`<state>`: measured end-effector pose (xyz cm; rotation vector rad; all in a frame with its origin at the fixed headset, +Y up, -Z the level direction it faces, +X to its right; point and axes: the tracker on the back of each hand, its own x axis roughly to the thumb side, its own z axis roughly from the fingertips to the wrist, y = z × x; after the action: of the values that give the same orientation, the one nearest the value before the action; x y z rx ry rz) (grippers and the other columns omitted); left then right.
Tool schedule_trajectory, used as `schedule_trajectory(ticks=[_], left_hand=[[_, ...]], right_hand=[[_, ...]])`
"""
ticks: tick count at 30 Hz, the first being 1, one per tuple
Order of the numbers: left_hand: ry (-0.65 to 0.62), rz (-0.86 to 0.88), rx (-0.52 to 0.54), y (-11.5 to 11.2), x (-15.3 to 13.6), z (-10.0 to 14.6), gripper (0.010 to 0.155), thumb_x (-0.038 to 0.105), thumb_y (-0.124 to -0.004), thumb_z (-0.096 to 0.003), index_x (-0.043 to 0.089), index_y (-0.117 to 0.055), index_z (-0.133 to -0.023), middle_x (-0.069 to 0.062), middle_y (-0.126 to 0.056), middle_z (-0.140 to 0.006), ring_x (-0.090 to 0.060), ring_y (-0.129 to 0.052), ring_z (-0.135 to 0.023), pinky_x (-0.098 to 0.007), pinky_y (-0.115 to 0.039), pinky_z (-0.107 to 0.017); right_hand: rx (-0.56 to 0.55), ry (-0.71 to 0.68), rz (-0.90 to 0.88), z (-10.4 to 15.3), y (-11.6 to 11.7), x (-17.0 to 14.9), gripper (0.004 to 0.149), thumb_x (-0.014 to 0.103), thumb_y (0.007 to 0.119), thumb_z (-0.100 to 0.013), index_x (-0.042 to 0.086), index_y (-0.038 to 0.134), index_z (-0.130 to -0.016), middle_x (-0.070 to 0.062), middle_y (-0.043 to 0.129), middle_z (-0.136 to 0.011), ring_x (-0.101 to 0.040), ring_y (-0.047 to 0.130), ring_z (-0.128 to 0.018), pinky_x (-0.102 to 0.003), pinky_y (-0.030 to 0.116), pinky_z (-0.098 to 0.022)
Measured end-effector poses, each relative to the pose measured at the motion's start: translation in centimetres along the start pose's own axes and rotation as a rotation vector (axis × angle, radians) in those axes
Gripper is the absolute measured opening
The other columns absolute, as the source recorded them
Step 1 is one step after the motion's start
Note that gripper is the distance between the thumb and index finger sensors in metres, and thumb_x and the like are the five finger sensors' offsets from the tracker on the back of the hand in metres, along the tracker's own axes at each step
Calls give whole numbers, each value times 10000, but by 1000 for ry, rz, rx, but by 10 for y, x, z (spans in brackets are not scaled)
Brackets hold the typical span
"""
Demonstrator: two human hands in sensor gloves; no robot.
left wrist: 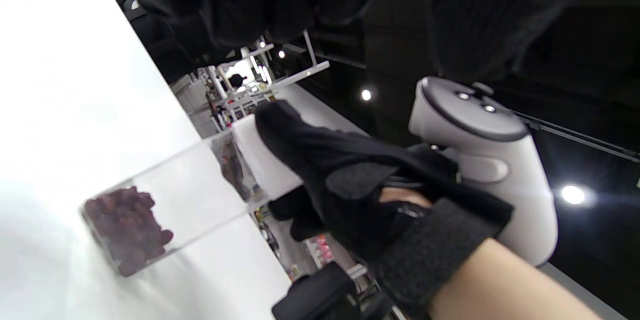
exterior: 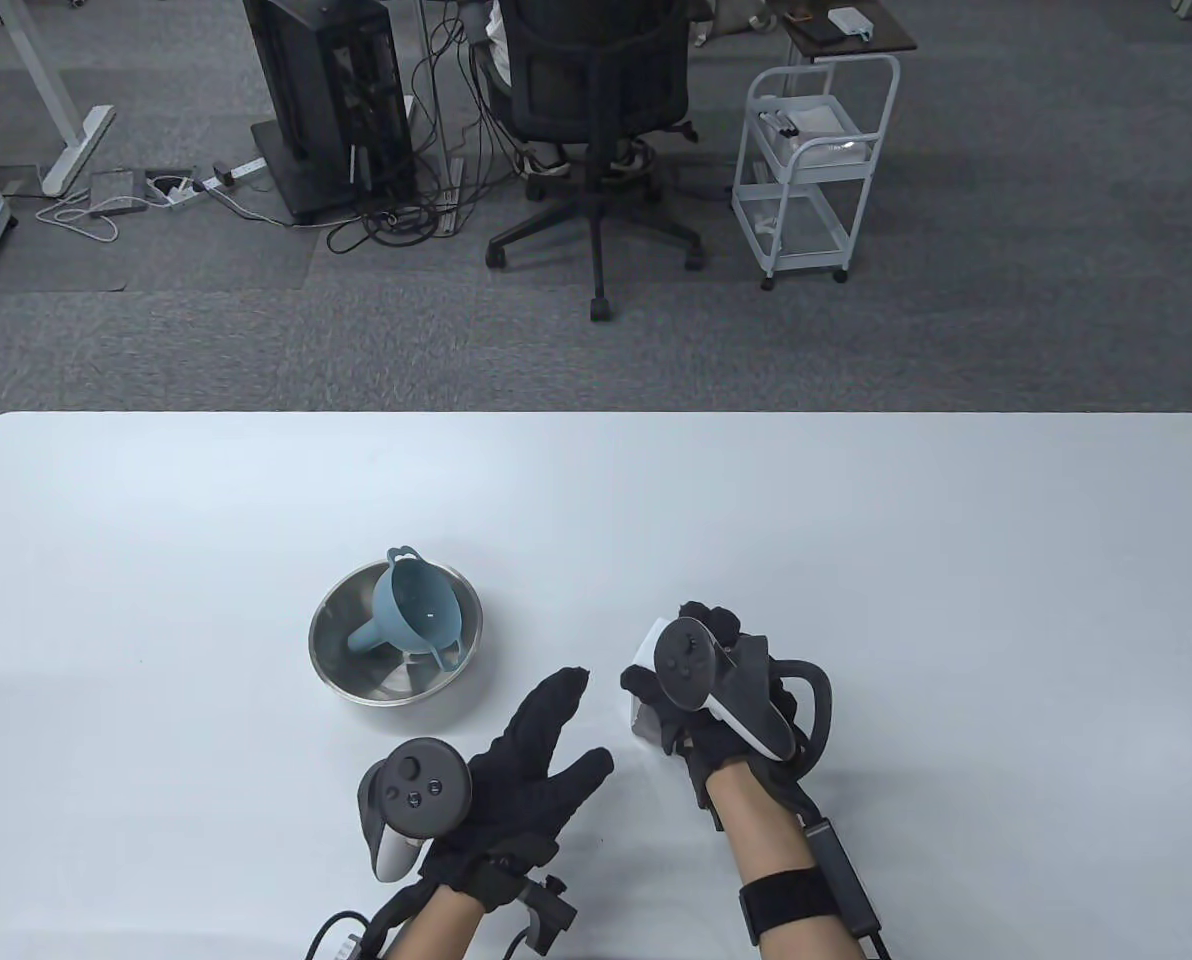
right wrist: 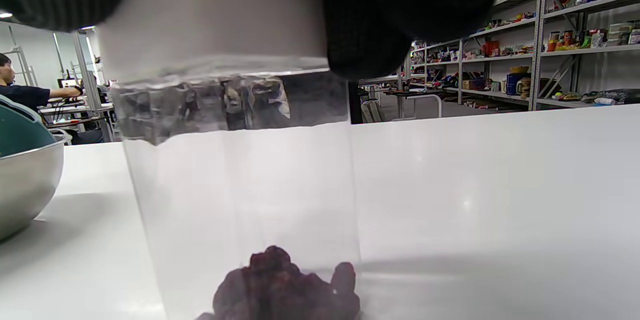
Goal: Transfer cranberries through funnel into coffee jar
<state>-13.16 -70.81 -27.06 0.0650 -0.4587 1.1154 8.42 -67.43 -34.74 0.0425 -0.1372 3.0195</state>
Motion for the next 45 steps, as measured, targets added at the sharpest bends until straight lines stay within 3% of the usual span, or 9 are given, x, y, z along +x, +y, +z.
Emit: schedule_trajectory(ticks=[3,6,10,17,26,36,45], left_hand=[[2,-2,-2,0,0,0,823,585,-751,-511,147,-473,-1149,-199,-537,-1185,-479,-676,-1066,-609,-601,-745],[7,-9,2,0,0,1,824,589,-747,-510,149,-470,-1150,-199,-535,-1186,-479,-674,-1067,-612,-597,-745],[0,-36,9,2,0,1,846,614,-709,-511,150,-430,-1160,-197,-516,-1194,-477,-656,-1079,-616,-585,-750],[4,-48,-12,2,-1,1,880,664,-675,-500,160,-405,-1169,-198,-488,-1209,-520,-594,-1097,-626,-561,-758],[16,-52,-27,2,-2,1,897,673,-680,-495,152,-401,-1170,-208,-473,-1211,-522,-574,-1106,-635,-548,-760],[32,-43,-36,1,-3,0,899,673,-679,-495,148,-403,-1170,-209,-461,-1214,-520,-567,-1110,-642,-542,-759],[48,-44,-45,0,-5,-2,897,672,-680,-495,146,-406,-1169,-207,-456,-1215,-519,-566,-1110,-641,-542,-760]], right_hand=[[40,15,30,2,-1,0,929,709,749,-362,71,550,-1007,-200,671,-977,-308,900,-627,-351,797,-410],[73,-7,-16,5,-11,-4,1009,772,694,-348,99,445,-1057,-191,580,-1074,-371,822,-818,-401,779,-466],[68,-102,-175,16,-37,-17,993,771,667,-366,136,396,-1081,-173,459,-1162,-443,621,-1003,-542,657,-645],[34,-265,-418,47,-62,-42,965,749,668,-404,147,359,-1093,-166,369,-1195,-453,443,-1071,-593,482,-731],[36,-275,-617,67,-40,-75,971,749,678,-413,141,350,-1095,-174,358,-1195,-460,422,-1073,-600,452,-734],[78,-217,-707,75,-3,-102,976,748,682,-416,132,345,-1093,-183,359,-1193,-465,421,-1070,-600,453,-733],[102,-200,-733,72,7,-106,977,746,681,-417,126,340,-1091,-184,363,-1190,-465,424,-1068,-597,459,-732]])
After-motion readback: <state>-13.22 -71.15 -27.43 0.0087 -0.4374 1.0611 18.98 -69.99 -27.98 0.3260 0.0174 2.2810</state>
